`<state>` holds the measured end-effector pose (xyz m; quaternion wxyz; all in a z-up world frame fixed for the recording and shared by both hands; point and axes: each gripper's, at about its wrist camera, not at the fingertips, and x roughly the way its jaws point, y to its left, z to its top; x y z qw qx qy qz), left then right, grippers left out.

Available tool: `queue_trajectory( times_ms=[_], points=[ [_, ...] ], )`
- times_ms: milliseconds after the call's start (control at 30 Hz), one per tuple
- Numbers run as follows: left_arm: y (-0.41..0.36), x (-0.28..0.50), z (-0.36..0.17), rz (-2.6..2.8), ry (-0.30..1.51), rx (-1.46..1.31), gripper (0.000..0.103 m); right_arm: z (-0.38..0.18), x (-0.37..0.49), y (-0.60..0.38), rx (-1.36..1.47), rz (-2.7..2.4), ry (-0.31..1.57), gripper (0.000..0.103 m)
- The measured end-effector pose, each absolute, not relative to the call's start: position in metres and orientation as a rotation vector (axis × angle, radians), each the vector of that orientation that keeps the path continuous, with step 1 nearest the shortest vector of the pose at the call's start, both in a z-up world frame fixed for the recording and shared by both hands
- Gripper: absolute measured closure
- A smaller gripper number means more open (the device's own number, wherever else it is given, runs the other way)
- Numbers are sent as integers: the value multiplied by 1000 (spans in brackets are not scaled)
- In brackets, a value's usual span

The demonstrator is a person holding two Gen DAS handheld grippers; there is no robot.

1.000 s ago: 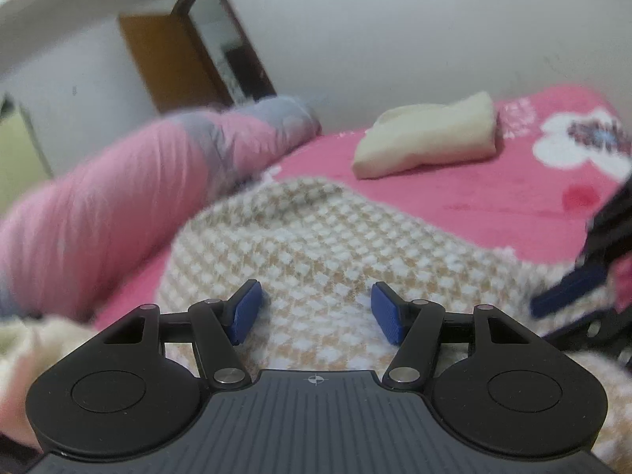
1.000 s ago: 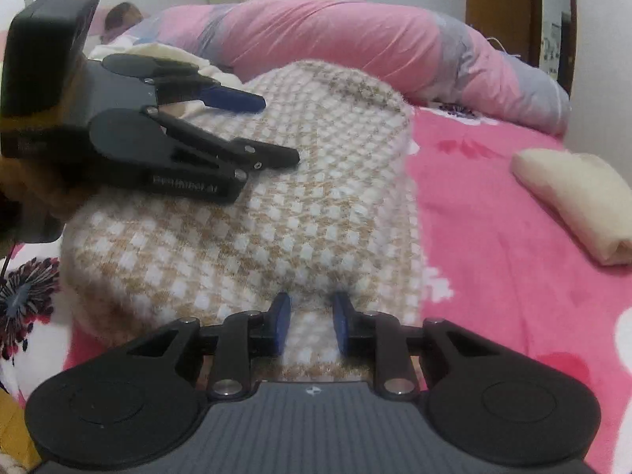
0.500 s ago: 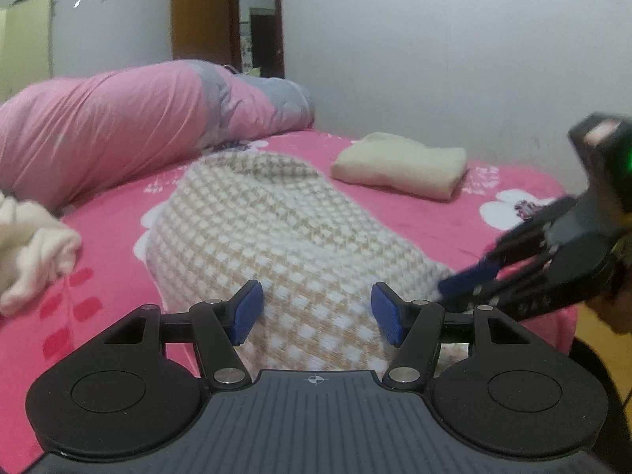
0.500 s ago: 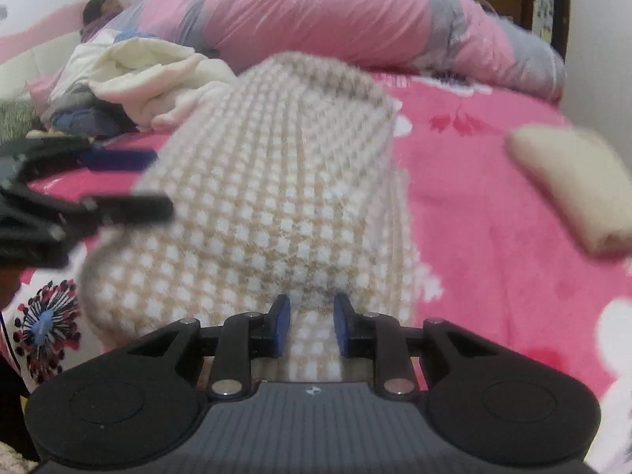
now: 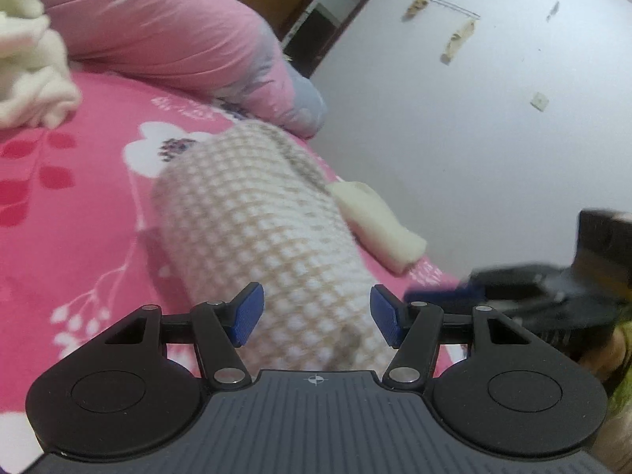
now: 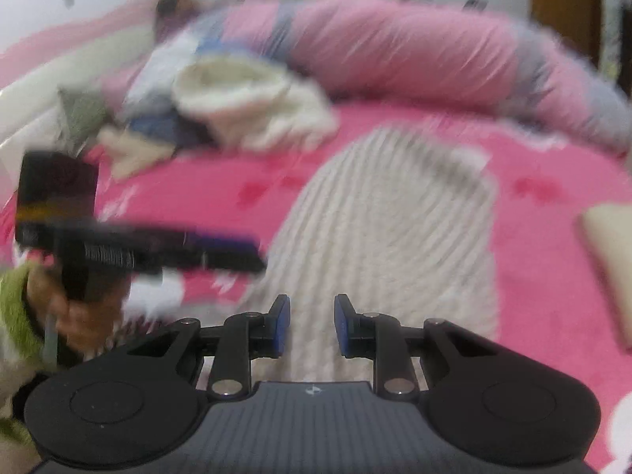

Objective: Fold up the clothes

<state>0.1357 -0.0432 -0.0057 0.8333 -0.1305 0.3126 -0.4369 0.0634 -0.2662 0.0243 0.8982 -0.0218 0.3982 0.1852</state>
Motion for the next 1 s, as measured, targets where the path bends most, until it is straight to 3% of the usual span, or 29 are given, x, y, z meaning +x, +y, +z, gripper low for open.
queue_trajectory(
  times_ms=[167,367,533,733,867,1000],
  points=[
    [-36,138,-15,-894,705,-257,43,-53,83,-255,-86,340,1022,79],
    [-40,138,-25,-873,724,-225,43,-22,83,-258,-66,293,1049,79],
    [-36,139,-28,-882,739,-254,42,19,62,-250,-85,368,956,78],
    [-50,129,-29,-867,735,-175,42,-43,75,-253,-77,314,1023,79],
    [-66,108,-25,-840,659,-28,39,-24,70,-272,-10,300,1054,79],
    [-70,106,-31,-823,674,-46,37,28,71,-275,-111,275,944,78]
  ],
)
